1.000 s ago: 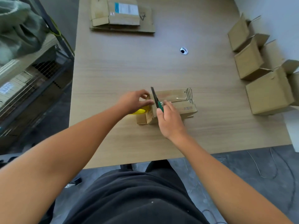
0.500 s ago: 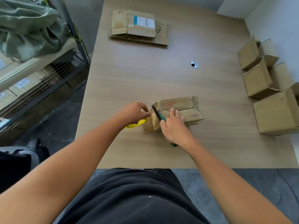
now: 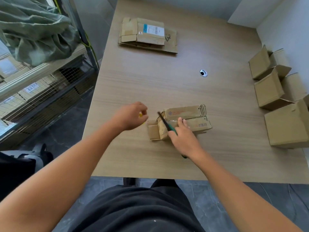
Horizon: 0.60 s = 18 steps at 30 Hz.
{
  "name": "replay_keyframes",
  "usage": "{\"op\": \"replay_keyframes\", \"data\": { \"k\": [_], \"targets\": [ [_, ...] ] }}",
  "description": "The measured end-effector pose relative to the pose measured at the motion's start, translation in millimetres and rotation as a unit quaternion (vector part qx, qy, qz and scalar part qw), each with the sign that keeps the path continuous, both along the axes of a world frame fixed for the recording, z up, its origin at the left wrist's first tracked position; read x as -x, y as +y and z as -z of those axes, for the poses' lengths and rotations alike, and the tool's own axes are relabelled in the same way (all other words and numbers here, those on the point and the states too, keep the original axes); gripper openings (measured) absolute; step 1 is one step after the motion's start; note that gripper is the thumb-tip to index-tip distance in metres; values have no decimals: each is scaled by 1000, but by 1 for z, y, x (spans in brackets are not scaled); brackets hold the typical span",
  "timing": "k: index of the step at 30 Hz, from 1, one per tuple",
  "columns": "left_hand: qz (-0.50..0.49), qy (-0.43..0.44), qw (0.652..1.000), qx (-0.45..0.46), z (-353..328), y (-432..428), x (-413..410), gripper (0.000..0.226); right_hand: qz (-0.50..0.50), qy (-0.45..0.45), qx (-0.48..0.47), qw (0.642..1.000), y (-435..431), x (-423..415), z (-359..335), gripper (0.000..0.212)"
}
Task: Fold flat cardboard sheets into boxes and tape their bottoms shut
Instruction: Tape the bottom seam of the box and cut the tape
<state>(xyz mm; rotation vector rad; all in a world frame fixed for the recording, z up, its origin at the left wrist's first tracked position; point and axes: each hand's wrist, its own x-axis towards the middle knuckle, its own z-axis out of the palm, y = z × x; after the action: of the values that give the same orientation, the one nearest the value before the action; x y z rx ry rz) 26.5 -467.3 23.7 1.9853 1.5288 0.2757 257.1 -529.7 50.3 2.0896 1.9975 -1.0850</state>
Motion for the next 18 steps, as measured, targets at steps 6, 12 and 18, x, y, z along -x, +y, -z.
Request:
{"op": "replay_keyframes", "data": {
  "k": [6,12,18],
  "targets": [
    [37,-150,969,194,-3,40,-7,22,182,71,-175,965,-21,9,27,70],
    [73,-242,928,273,15,28,-22,30,203,0,-307,930,-9,19,42,55],
    [-1,-318,902,293,19,-30,-22,27,59,-24,-353,933,-11,-4,61,56]
  ]
}}
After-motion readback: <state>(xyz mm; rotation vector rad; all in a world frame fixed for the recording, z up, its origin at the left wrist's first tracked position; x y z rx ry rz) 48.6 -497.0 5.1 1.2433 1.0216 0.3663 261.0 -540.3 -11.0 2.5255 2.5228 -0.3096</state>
